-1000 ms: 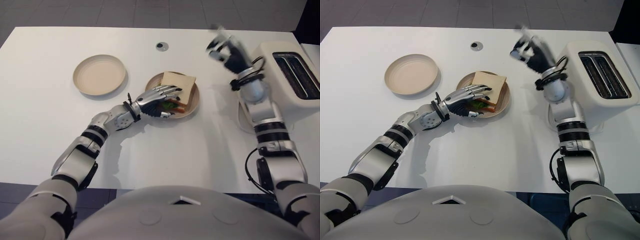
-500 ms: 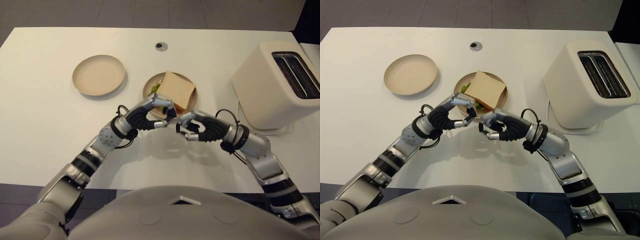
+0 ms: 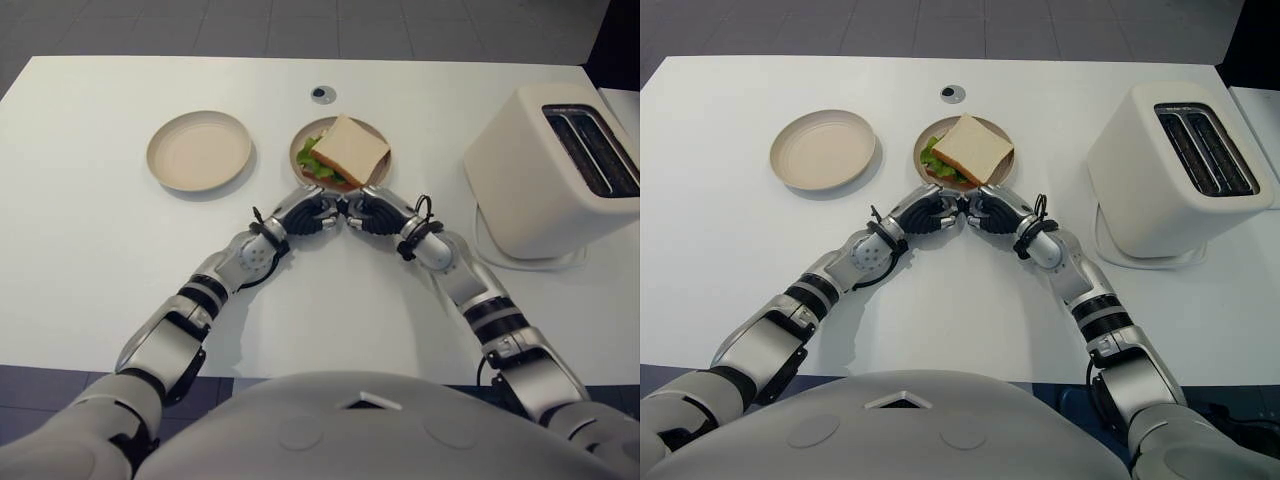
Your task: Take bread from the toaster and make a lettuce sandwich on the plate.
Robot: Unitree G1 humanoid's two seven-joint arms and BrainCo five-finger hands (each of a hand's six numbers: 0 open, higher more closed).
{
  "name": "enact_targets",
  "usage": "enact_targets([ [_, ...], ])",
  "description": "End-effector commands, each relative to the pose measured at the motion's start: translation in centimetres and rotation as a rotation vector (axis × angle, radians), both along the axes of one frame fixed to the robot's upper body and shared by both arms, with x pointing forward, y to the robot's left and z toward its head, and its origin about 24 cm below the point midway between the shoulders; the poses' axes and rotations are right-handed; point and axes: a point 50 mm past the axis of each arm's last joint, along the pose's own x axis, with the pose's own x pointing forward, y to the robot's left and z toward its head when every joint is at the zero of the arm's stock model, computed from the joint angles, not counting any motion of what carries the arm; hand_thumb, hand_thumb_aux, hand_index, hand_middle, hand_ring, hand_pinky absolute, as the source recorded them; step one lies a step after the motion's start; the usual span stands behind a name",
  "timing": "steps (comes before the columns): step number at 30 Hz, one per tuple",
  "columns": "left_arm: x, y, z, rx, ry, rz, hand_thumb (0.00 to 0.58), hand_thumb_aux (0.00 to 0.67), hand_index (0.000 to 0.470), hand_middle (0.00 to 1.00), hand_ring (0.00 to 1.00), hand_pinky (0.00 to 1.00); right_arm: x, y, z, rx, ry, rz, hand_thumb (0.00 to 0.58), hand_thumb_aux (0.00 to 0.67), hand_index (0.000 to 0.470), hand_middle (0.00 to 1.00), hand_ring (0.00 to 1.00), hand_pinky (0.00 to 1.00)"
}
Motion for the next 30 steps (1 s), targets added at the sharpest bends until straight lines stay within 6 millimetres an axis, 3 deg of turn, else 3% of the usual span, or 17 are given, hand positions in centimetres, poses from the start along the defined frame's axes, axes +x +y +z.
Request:
enact_targets([
  [1,-2.1,0.9,-1.6,-0.05,0.034,-0.032,0.535,0.483,0.339,1.0,1.0,1.0,-0.5,-1.1,-0.4,0.044,-0.005,-0.045,0.58,0.67,0.47,1.0,1.0,1.0],
  [2,-2.7,0.6,-0.8,-0.124,-0.004,-0.085,0.42,0.318,0.223,0.56,0.56,0.56,-0.9,-1.3,0.4,0.098,-0.035,-0.043,0.576,0.615,0.431,1.0,1.0,1.0],
  [3,-3.4,0.4,0.5,-0.223,-0.046,-0.126,0.156,0.097,0.068,0.14,0.14,0.14,-1.5,-1.7,1.7,0.185,-0.077,-0.052,0.498,0.418,0.293,0.82,0.82,0.82],
  [4,-4.0,0.3,1.8,-0.312,-0.088,-0.161,0.0,0.0,0.0,0.0,0.0,0.0,-2.1,-2.0,3.1,0.265,-0.123,-0.063,0.227,0.147,0.103,0.25,0.25,0.25],
  [5,-4.6,0.3,3.1,-0.391,-0.126,-0.185,0.0,0.0,0.0,0.0,0.0,0.0,-2.7,-2.4,4.5,0.346,-0.161,-0.079,0.0,0.0,0.0,0.0,0.0,0.0],
  [8,-5.4,1.0,7.4,-0.61,-0.223,-0.199,0.0,0.0,0.0,0.0,0.0,0.0,-3.7,-3.2,8.4,0.539,-0.259,-0.129,0.0,0.0,0.0,0.0,0.0,0.0],
  [11,-3.1,2.4,9.2,-0.795,-0.269,0.018,0.0,0.0,0.0,0.0,0.0,0.0,-3.1,-3.6,9.6,0.726,-0.345,-0.282,0.0,0.0,0.0,0.0,0.0,0.0],
  [13,-1.1,3.2,7.1,-0.826,-0.205,0.243,0.0,0.0,0.0,0.0,0.0,0.0,-2.4,-4.0,6.8,0.705,-0.337,-0.441,0.0,0.0,0.0,0.0,0.0,0.0],
  [16,-1.3,3.5,3.0,-0.747,-0.093,0.377,0.0,0.0,0.0,0.0,0.0,0.0,-2.2,-4.7,3.4,0.602,-0.301,-0.541,0.0,0.0,0.0,0.0,0.0,0.0],
  [30,-1.3,2.8,1.2,-0.692,-0.035,0.379,0.0,0.0,0.0,0.0,0.0,0.0,-2.1,-5.1,2.6,0.65,-0.367,-0.538,0.0,0.0,0.0,0.0,0.0,0.0],
])
